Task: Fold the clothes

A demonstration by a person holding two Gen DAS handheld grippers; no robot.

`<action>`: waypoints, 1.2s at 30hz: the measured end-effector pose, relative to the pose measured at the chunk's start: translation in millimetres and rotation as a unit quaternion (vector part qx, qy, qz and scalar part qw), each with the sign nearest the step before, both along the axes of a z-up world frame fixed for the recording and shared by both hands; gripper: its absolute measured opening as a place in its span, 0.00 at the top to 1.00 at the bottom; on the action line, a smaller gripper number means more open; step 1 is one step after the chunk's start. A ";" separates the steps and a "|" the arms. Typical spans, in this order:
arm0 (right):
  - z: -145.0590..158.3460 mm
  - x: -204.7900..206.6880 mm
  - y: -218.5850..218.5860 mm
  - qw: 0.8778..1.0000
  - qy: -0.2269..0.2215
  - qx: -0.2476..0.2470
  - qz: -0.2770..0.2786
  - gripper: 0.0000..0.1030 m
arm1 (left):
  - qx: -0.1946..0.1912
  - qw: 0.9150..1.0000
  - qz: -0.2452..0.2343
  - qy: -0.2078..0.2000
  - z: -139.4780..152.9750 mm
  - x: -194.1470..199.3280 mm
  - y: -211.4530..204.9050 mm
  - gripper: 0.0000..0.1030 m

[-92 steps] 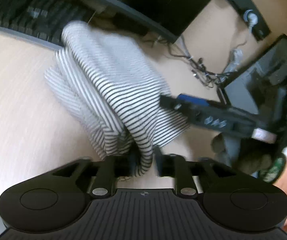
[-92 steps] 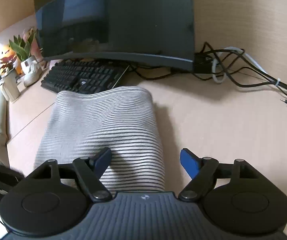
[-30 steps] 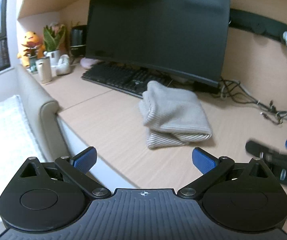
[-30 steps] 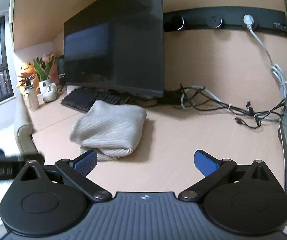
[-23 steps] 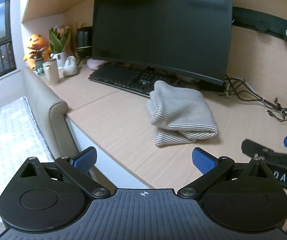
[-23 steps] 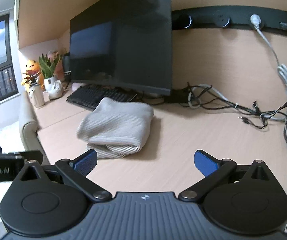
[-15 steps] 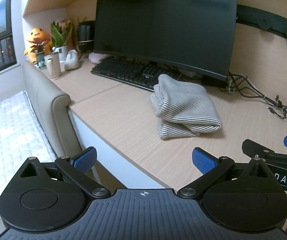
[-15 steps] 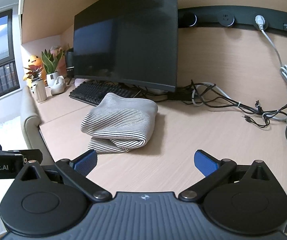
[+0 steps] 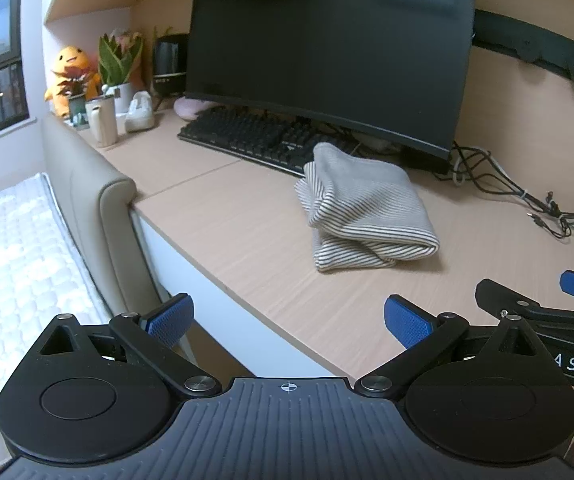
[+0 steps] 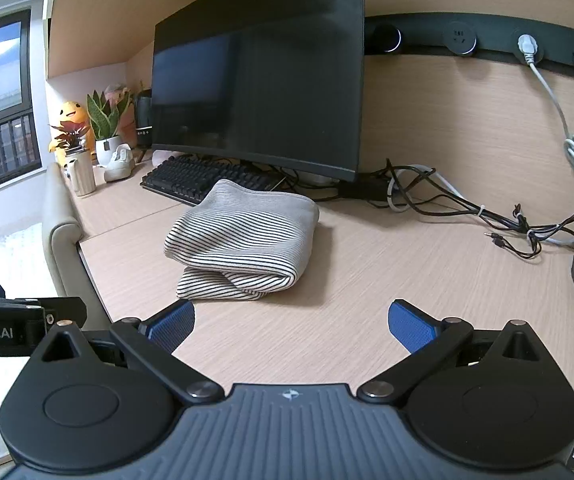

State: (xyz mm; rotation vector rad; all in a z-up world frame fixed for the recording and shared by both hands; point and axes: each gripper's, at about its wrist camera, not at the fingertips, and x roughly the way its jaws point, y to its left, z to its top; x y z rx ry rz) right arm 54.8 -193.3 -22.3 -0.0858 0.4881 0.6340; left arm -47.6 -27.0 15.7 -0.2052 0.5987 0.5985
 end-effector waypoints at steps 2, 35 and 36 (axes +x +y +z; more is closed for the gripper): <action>-0.2 0.5 -0.6 1.000 0.001 0.000 -0.002 0.00 | -0.001 1.000 0.000 0.000 -0.4 0.1 0.3 0.00; -4.3 12.3 -5.9 1.000 0.007 -0.006 -0.006 0.00 | -0.027 0.999 -0.001 0.019 -11.0 13.7 4.3 0.00; -4.0 13.0 -5.6 1.000 0.007 -0.007 -0.006 0.00 | -0.029 0.999 0.000 0.019 -11.8 13.4 4.4 0.00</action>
